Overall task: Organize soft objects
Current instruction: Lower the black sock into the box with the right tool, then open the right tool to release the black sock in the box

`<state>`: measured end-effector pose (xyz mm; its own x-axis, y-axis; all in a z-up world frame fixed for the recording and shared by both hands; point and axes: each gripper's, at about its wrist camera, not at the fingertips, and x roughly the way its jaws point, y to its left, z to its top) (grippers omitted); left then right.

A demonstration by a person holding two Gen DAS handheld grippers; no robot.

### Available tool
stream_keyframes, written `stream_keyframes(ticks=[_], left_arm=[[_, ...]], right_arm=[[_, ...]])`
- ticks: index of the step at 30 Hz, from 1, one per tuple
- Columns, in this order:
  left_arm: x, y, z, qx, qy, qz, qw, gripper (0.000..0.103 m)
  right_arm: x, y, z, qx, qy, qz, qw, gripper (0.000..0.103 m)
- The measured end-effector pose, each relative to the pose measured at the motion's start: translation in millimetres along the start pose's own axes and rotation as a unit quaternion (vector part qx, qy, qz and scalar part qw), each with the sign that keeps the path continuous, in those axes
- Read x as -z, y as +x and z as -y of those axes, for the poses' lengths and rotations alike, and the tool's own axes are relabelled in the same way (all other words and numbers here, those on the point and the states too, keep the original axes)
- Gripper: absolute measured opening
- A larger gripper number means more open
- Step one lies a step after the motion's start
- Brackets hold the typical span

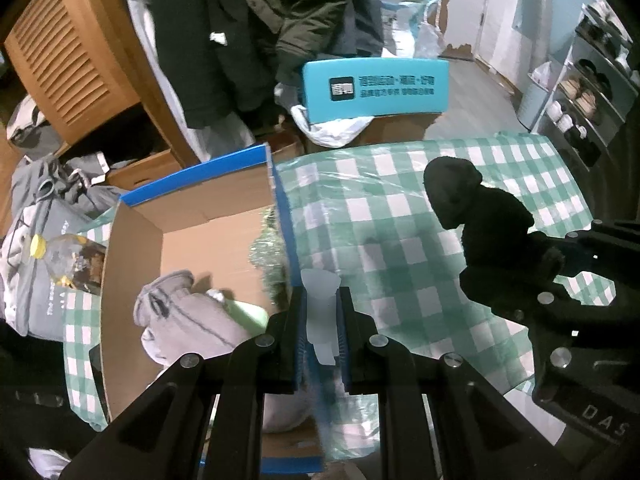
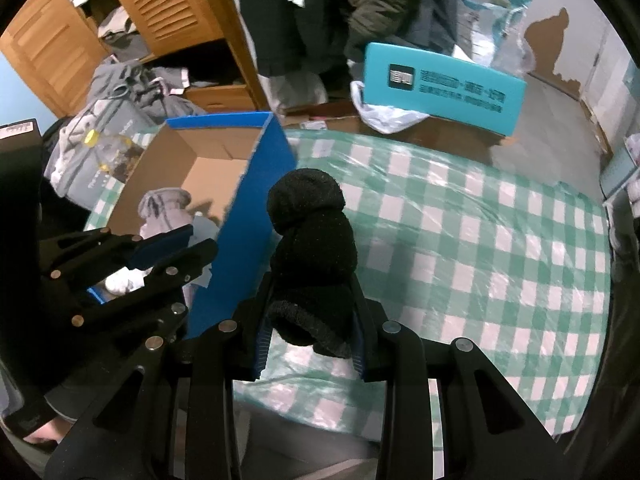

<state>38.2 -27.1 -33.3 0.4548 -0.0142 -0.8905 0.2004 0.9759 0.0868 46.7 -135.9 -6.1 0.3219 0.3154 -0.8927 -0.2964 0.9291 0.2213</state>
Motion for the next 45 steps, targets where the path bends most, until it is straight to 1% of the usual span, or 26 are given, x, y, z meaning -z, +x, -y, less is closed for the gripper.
stream_keyframes(ticks=[11, 18, 28, 37, 40, 41, 45], left_arm=[[9.5, -0.5, -46.0, -0.009, -0.039, 0.002, 0.9992, 0.014], [20.0, 2.3, -74.6, -0.03, -0.058, 0.001, 0.9979, 0.014], [36.0, 12.3, -114.3, -0.039, -0.088, -0.012, 0.9953, 0.014], [48.5, 22.5, -139.1, -0.046, -0.106, -0.03, 0.9928, 0.015], [50.2, 22.8, -142.5, -0.049, -0.11, -0.033, 0.9922, 0.016], [50.5, 22.5, -143.5, -0.05, -0.111, -0.035, 0.9919, 0.017], [50.9, 19.2, -147.4, -0.055, -0.118, -0.036, 0.9909, 0.019]], right_arm=[[-16.6, 20.4, -41.5, -0.021, -0.027, -0.011, 0.999, 0.031], [-22.2, 37.9, -64.8, -0.036, -0.035, -0.024, 0.998, 0.031], [-29.4, 62.0, -97.4, -0.049, -0.05, -0.044, 0.997, 0.031], [-32.2, 78.6, -116.5, -0.052, -0.059, -0.056, 0.995, 0.031], [-33.4, 81.6, -121.7, -0.05, -0.063, -0.058, 0.995, 0.033], [-33.9, 82.3, -123.7, -0.051, -0.065, -0.059, 0.995, 0.036], [-35.3, 81.3, -127.8, -0.046, -0.069, -0.055, 0.995, 0.037]])
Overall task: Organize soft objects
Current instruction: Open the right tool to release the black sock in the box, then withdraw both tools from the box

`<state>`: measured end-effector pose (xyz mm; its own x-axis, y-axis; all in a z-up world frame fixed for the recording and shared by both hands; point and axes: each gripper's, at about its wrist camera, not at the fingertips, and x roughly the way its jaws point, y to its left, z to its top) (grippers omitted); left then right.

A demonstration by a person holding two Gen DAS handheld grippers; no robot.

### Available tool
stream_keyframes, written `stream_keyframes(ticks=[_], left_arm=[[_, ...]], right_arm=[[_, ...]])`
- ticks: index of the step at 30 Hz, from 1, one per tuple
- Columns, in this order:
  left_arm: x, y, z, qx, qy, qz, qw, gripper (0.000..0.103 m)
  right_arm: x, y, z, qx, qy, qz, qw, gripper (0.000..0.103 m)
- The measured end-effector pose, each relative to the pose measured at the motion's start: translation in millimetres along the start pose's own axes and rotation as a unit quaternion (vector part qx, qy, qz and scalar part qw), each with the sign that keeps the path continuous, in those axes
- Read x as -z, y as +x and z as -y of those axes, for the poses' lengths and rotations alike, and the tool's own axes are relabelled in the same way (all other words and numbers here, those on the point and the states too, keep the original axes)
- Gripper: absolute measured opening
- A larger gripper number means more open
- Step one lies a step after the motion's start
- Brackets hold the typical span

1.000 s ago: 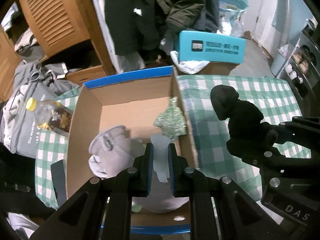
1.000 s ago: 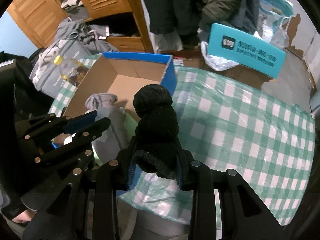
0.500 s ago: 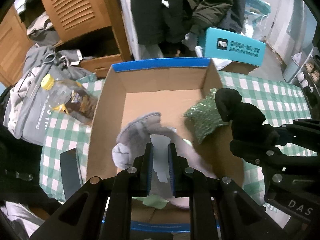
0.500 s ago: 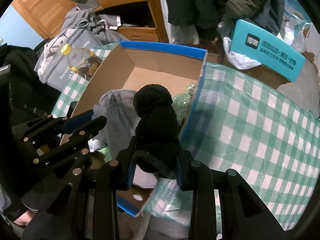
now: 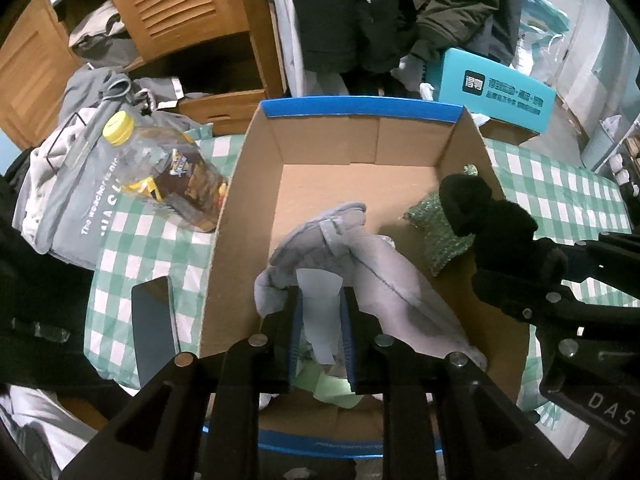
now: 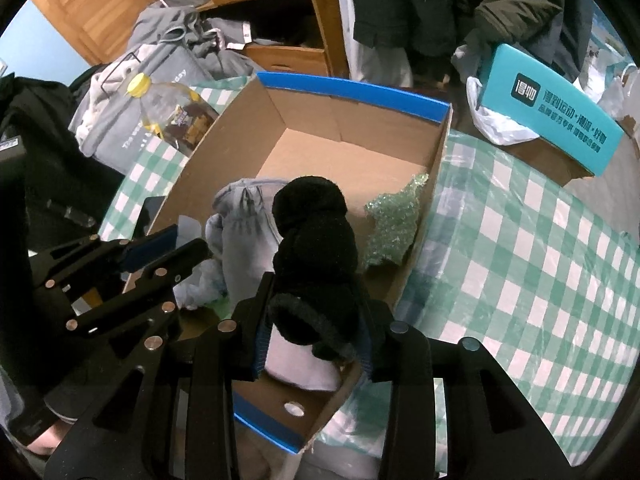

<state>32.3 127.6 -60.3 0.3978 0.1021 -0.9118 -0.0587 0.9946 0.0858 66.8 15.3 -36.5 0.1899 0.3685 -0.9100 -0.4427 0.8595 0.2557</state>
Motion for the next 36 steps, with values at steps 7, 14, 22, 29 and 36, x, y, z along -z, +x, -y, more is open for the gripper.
stream_keyframes(ticks=[7, 14, 22, 29, 36], left_arm=[[0.9, -9.0, -2.5, -0.018, 0.001, 0.013, 0.9998, 0.046], [0.8, -23.0, 1.3, -0.019, 0.008, 0.029, 0.9994, 0.064], [1.6, -51.2, 11.1, -0.013, 0.024, 0.061, 0.9978, 0.081], [7.4, -74.0, 21.8, -0.003, 0.039, 0.08, 0.9961, 0.088], [8.9, -85.2, 34.7, 0.008, 0.049, 0.086, 0.9951, 0.091]], right_arm=[[0.6, -13.4, 2.8, 0.022, -0.001, 0.017, 1.0, 0.054], [6.5, -39.3, 8.4, 0.031, 0.003, 0.038, 0.999, 0.06], [19.6, -80.8, 15.4, 0.05, 0.014, 0.078, 0.996, 0.066], [39.2, -114.0, 26.2, 0.075, 0.023, 0.115, 0.99, 0.069], [56.3, -134.8, 37.2, 0.082, 0.027, 0.137, 0.987, 0.069]])
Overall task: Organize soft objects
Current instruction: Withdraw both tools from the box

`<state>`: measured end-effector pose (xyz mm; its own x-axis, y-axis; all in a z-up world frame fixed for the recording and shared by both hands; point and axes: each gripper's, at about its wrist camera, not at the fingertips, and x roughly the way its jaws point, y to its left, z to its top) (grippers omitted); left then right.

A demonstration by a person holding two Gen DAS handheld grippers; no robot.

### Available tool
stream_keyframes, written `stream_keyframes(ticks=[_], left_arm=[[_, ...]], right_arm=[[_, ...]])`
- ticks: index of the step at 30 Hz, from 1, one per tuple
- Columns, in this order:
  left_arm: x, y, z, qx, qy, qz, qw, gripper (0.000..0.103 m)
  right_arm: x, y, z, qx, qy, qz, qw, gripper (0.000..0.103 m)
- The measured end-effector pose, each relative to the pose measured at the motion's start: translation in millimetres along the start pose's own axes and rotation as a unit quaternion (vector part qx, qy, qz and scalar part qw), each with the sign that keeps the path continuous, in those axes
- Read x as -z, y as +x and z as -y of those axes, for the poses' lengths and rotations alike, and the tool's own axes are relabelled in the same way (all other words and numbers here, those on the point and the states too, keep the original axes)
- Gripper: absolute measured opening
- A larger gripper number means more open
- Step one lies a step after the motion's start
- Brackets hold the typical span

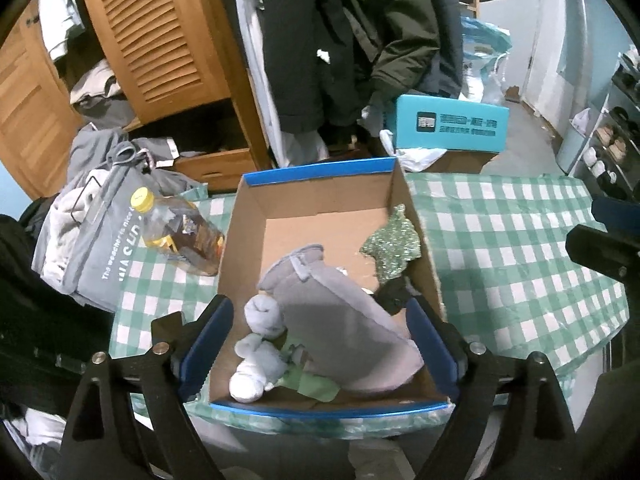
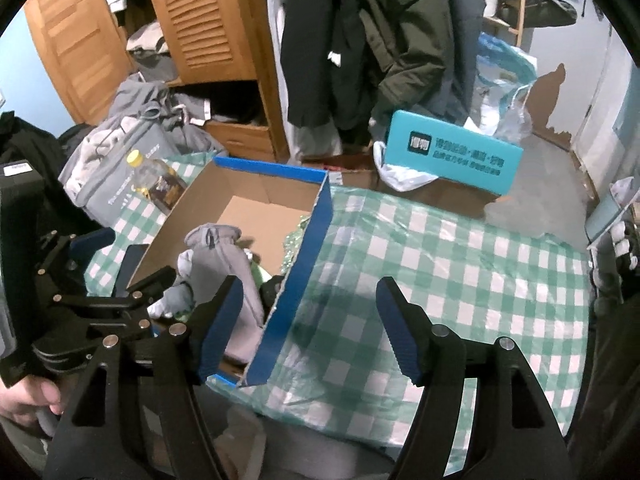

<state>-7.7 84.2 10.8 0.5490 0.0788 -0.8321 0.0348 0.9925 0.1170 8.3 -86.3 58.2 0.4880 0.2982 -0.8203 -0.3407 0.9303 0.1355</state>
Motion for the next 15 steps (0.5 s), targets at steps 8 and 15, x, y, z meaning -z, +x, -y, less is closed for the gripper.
stream_keyframes(ticks=[8, 15], left_arm=[[-1.7, -11.3, 18.5, 0.005, 0.019, 0.011, 0.9997, 0.102], [-4.0, -9.6, 27.8, 0.007, 0.028, 0.005, 0.9996, 0.102]], right_arm=[[6.8, -12.0, 16.4, 0.01, 0.006, 0.016, 1.0, 0.069], [11.9, -7.8, 29.7, 0.008, 0.016, 0.007, 1.0, 0.069]])
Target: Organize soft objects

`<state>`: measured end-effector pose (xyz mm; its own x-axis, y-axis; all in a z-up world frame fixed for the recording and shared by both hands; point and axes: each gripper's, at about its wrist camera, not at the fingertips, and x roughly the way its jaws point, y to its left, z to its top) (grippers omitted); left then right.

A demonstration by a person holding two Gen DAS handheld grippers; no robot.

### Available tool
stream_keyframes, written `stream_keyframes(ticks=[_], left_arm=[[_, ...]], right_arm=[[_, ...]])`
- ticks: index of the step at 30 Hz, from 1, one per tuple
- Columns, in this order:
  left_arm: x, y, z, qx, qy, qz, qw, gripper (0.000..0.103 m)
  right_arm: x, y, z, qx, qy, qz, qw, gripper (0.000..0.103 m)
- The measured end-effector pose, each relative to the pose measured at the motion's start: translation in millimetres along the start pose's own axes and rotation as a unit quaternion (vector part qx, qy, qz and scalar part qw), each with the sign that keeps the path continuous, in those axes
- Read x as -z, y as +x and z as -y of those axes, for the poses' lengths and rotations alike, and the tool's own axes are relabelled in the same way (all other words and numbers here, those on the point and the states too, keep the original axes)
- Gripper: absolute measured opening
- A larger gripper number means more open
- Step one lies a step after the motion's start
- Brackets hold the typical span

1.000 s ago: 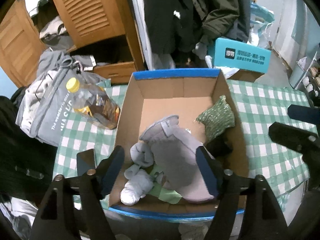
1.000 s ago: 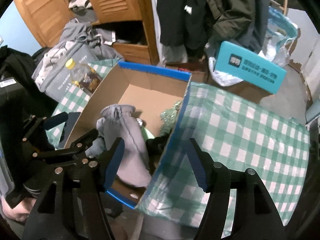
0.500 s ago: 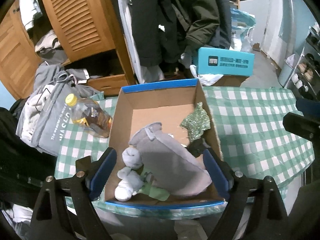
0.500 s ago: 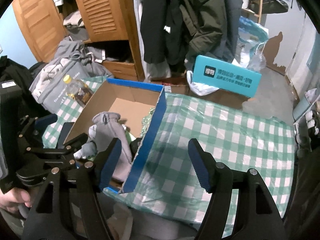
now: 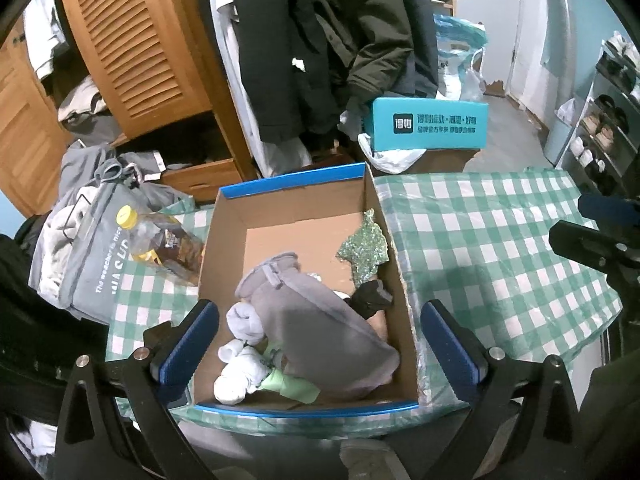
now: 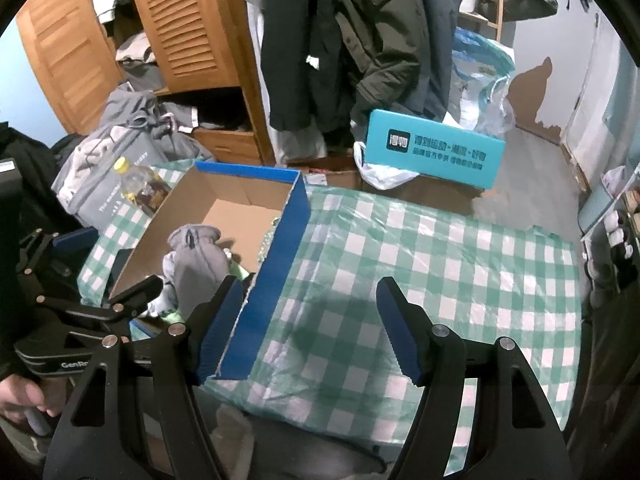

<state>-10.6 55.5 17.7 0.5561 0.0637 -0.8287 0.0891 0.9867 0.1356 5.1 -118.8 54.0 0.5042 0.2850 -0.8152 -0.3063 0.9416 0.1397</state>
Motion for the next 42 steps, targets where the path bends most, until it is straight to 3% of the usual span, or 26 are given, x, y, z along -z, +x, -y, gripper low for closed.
stream_keyframes(ticks=[42], left_arm=[[2.3, 0.5, 0.3, -0.01, 0.0, -0.001, 1.0, 0.102]], right_arm=[[0.9, -0.1, 0.5, -0.001, 0.0, 0.0, 1.0, 0.069]])
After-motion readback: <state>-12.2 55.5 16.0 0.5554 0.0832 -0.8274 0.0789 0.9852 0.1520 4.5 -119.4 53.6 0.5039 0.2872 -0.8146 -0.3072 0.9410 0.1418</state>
